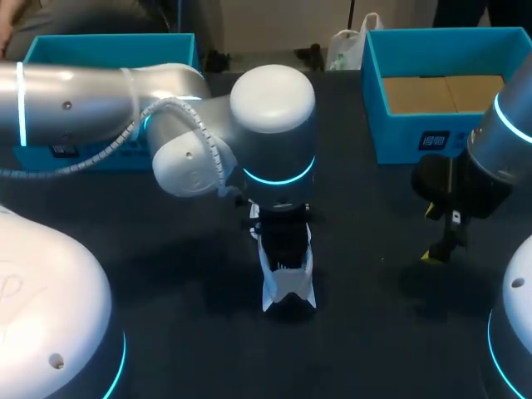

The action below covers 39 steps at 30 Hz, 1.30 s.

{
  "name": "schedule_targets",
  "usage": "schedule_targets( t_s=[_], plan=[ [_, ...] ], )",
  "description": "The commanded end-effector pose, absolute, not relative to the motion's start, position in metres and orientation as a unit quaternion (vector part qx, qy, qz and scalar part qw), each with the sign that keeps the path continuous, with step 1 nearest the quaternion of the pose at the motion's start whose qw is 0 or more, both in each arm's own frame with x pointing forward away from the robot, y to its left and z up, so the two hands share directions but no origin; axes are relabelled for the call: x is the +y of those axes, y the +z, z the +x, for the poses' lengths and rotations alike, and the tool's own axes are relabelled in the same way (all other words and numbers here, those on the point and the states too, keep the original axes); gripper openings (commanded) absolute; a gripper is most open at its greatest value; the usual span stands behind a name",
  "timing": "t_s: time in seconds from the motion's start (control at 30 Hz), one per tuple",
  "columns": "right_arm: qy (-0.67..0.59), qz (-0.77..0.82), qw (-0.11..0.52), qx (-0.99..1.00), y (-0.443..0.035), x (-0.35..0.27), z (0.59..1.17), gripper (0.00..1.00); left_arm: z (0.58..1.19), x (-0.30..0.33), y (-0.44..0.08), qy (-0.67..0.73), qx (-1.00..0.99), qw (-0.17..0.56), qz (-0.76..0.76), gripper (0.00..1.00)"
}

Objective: Take the shoe out of the shoebox, open the shoe tongue, remove and reinsert the insole, then place the shoe into the shoebox

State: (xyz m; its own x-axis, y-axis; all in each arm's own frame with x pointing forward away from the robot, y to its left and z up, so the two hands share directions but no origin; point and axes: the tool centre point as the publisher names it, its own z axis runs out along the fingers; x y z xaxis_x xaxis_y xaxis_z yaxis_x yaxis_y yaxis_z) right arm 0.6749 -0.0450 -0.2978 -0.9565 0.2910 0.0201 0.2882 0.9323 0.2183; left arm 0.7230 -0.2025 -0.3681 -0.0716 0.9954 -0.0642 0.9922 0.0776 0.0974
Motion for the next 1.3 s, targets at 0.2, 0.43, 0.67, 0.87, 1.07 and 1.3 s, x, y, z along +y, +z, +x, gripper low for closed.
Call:
schedule_targets(
  t_s=[0.2,0.43,0.67,0.87,1.07,1.3],
  plan=[
    [0.109,0.147,0.007,0.983,-0.298,-0.045,0.674,1.00,0.718,-0.201,-0.366,0.021,0.725,0.062,0.685,1.00],
    [0.109,0.147,0.007,0.983,-0.298,-0.045,0.674,1.00,0.719,-0.197,-0.362,0.023,0.727,0.061,0.683,1.00],
    [0.109,0.147,0.007,0.983,-0.298,-0.045,0.674,1.00,0.716,-0.196,-0.358,0.021,0.728,0.047,0.683,1.00],
    [0.109,0.147,0.007,0.983,-0.298,-0.045,0.674,1.00,0.726,-0.203,-0.358,0.024,0.731,0.051,0.680,1.00],
    [0.109,0.147,0.007,0.983,-0.298,-0.045,0.674,1.00,0.737,-0.201,-0.352,0.020,0.734,0.047,0.677,1.00],
    [0.109,0.147,0.007,0.983,-0.298,-0.045,0.674,1.00,0.759,-0.201,-0.344,0.015,0.745,0.049,0.666,1.00]
  ],
)
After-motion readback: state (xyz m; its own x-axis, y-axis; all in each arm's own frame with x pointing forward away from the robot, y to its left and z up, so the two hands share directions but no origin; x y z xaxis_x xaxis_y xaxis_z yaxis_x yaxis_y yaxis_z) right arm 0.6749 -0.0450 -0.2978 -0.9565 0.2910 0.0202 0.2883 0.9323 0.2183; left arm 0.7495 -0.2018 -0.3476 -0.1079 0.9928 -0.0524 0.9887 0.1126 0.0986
